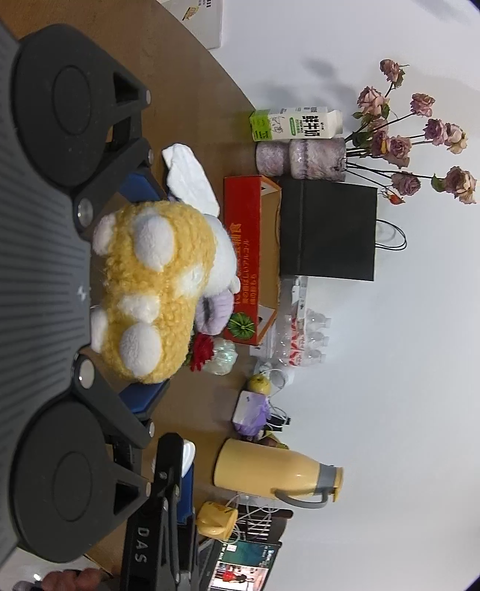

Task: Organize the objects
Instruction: 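Carry the plush toy and the cap over the red cardboard box with both tools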

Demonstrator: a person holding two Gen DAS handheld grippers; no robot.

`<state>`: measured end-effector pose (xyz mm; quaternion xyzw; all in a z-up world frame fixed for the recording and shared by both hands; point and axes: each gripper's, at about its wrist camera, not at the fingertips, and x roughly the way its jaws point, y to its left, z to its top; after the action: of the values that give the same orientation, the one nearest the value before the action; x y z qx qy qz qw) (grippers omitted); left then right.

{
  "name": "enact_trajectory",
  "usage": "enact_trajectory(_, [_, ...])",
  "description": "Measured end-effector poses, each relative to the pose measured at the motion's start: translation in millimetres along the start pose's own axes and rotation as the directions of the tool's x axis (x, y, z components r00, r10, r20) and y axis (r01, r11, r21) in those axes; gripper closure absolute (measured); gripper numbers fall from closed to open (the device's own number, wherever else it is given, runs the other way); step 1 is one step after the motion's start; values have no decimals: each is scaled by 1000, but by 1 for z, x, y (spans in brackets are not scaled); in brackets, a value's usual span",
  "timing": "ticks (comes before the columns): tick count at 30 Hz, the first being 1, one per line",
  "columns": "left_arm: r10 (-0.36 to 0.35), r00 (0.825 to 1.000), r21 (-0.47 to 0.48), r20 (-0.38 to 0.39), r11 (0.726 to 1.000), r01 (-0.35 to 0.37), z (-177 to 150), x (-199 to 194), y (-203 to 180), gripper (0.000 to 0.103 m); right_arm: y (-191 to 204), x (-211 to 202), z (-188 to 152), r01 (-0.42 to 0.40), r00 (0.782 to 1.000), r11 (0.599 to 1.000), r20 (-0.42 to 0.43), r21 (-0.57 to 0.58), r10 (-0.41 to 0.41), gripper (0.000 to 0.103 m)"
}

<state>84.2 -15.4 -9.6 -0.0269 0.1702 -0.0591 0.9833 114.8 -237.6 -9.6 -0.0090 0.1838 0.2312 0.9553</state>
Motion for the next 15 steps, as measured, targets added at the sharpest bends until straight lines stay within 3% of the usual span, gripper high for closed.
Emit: enact_trajectory(15, [21, 999, -33, 46, 999, -20, 35, 35, 6, 8, -8, 45, 29, -26, 1000, 1000, 5, 9, 26, 64])
